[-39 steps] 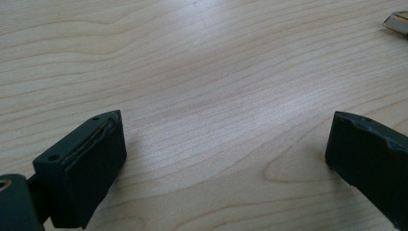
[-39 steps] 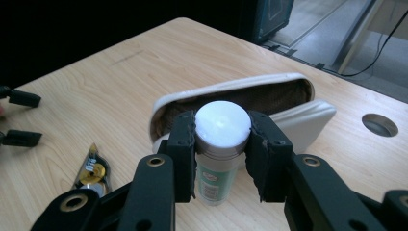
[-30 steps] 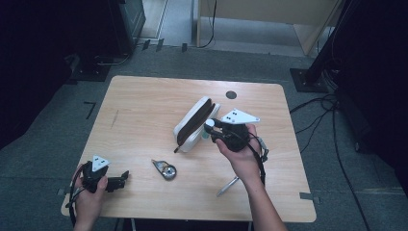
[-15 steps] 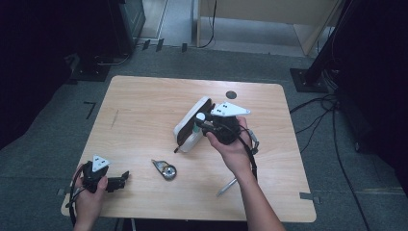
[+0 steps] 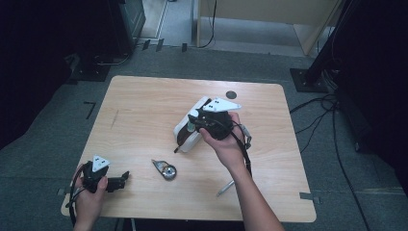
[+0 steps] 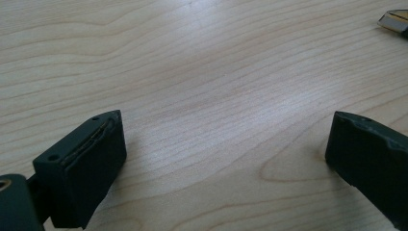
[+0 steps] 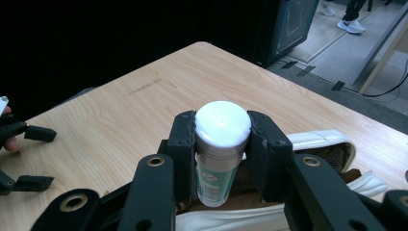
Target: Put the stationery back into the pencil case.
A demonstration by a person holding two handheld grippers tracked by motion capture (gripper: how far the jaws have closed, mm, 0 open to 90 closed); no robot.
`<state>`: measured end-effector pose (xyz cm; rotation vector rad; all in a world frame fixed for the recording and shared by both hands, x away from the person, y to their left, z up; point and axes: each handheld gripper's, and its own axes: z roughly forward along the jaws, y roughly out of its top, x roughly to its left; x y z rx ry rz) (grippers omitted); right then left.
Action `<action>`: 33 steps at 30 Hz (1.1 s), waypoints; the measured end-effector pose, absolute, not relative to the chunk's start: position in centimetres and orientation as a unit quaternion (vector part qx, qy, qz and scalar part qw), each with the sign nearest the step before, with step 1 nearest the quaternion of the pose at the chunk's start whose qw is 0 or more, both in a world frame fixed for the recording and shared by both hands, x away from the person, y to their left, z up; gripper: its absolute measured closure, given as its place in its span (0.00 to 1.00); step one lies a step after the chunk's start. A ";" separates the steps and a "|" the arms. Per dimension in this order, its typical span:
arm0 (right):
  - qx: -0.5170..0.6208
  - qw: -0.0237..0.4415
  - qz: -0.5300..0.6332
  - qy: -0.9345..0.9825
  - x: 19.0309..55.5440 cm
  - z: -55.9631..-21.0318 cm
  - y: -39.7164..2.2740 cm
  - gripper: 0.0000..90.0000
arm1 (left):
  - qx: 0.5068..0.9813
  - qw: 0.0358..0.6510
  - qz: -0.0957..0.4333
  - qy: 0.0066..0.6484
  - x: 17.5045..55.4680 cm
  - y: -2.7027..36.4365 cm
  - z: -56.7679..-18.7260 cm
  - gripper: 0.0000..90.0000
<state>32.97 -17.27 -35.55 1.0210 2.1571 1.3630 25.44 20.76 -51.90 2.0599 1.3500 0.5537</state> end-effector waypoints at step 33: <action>0.389 0.204 0.407 0.801 35.7 -40.9 -15.5 0.73 | 0.778 0.304 0.208 0.508 25.4 20.7 -51.9 0.01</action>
